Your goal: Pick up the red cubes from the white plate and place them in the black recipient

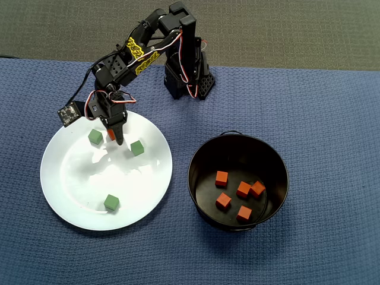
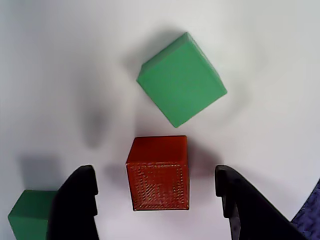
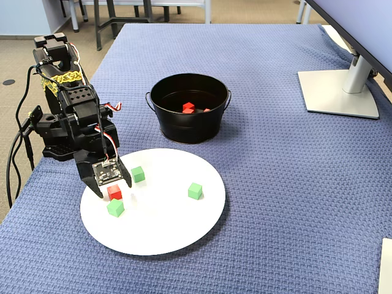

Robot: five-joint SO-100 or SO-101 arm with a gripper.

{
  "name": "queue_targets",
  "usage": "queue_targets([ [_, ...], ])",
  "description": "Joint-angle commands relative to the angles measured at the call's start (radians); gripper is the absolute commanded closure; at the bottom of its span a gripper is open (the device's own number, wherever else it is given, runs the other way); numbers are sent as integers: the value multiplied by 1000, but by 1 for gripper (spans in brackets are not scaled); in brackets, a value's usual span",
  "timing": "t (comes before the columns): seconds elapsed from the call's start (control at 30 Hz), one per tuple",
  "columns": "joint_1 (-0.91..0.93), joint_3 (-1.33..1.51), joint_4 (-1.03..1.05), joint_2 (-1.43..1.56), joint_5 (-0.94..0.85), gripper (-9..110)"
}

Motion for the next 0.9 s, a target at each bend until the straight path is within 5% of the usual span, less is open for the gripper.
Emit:
queue_targets([
  [0.0, -9, -58, -28, 3, 37, 90],
  [0.37, -28, -75, -41, 11, 109, 102],
  [0.87, -279, -586, 431, 233, 617, 102],
])
